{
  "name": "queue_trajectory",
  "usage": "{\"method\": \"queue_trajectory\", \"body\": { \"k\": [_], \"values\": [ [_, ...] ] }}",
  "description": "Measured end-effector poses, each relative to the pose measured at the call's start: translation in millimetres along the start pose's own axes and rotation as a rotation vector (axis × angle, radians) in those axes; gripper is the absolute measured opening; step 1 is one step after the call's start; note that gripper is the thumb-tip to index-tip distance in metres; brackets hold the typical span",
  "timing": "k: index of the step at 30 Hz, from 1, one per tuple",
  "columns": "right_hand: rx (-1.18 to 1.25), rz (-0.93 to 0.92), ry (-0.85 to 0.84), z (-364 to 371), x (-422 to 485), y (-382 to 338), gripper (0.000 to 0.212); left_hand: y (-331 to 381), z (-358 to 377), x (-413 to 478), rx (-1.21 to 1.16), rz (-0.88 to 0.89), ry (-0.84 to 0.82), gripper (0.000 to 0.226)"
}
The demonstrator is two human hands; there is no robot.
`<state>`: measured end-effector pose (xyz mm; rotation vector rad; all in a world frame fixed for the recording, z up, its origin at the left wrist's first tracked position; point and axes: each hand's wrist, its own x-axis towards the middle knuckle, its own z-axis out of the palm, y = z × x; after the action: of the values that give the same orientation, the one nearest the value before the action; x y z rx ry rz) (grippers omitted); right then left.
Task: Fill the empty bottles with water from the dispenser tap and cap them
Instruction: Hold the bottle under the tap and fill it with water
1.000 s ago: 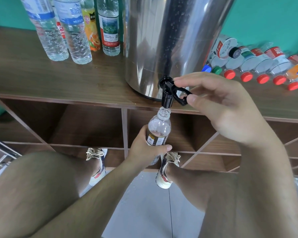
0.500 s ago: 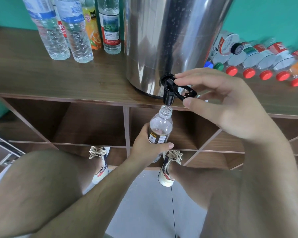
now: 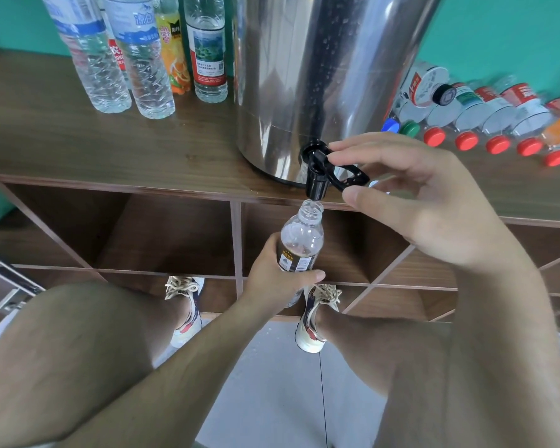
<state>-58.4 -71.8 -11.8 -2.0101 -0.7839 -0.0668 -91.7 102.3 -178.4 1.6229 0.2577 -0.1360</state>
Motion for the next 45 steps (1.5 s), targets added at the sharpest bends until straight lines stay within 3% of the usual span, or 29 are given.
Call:
{"method": "queue_trajectory", "body": {
  "k": [45],
  "values": [
    [-0.004, 0.003, 0.014, -2.3, -1.6, -0.3, 0.032, -0.2, 1.4, 2.3, 0.025, 0.012, 0.003, 0.076]
  ]
}}
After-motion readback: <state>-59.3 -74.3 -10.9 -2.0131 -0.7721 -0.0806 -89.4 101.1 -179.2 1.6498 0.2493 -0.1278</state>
